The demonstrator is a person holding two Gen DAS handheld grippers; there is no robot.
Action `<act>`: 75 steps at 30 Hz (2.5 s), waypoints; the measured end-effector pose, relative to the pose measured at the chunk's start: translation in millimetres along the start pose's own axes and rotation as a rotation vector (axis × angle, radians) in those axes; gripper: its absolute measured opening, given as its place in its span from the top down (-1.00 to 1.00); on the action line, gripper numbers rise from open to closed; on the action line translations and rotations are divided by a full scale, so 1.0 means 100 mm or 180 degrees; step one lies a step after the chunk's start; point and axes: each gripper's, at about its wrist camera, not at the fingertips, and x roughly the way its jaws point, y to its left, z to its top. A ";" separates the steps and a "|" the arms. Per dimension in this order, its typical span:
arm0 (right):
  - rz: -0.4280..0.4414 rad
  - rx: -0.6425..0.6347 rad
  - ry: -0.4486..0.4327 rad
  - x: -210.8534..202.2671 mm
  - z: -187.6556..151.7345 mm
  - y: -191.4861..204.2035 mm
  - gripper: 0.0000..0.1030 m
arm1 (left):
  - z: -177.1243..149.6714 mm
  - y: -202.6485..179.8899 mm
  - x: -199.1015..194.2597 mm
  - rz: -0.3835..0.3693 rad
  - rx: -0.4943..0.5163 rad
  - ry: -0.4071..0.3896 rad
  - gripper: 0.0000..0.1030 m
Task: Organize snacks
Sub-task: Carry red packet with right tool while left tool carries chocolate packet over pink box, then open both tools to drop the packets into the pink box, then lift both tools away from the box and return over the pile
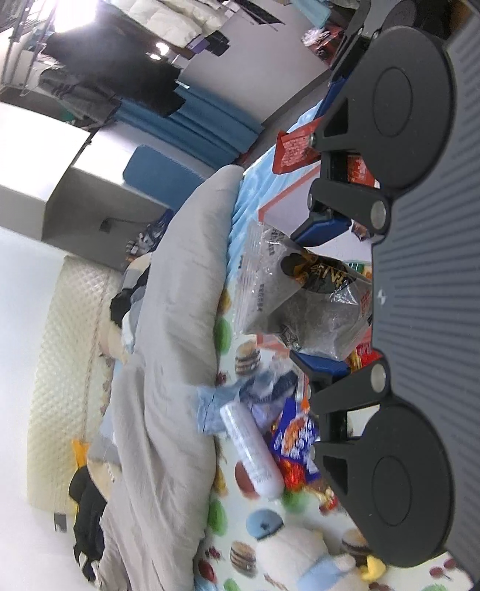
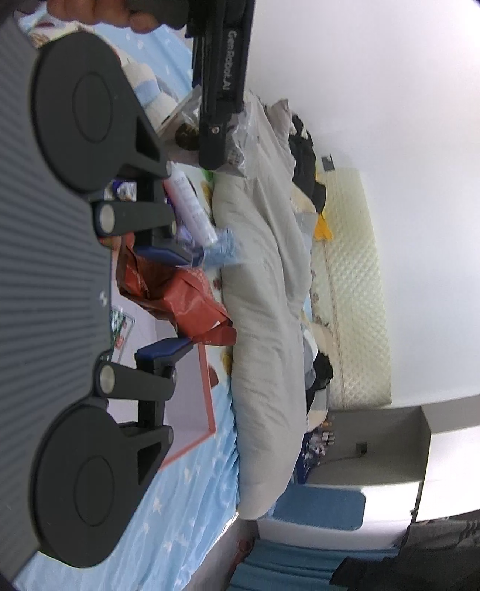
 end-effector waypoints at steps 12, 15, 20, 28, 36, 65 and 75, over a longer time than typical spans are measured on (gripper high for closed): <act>-0.0181 0.0266 0.0386 0.53 -0.37 -0.58 0.11 | -0.28 -0.31 1.09 -0.0045 0.0160 0.0544 -0.27; -0.0215 0.0281 0.0499 0.64 -0.50 -0.64 0.11 | -0.40 -0.30 1.32 -0.0024 0.0189 0.0689 -0.27; -0.0233 0.0323 0.0637 0.79 -0.65 -0.74 0.11 | -0.52 -0.28 1.56 0.0000 0.0232 0.0841 -0.27; -0.0222 0.0389 0.0763 0.90 -0.80 -0.80 0.09 | -0.62 -0.28 1.71 0.0018 0.0269 0.0957 -0.27; -0.0242 0.0425 0.0794 0.91 -0.80 -0.81 0.02 | -0.61 -0.25 1.67 0.0069 0.0267 0.0950 -0.34; 0.0081 0.0290 0.0084 -0.03 -0.34 -0.17 0.00 | -0.23 -0.24 -0.19 0.0179 0.0452 -0.0040 -0.43; 0.0195 0.0183 0.0057 -0.15 -0.51 0.26 0.00 | -0.47 0.19 -0.63 0.0384 0.0431 -0.0147 -0.48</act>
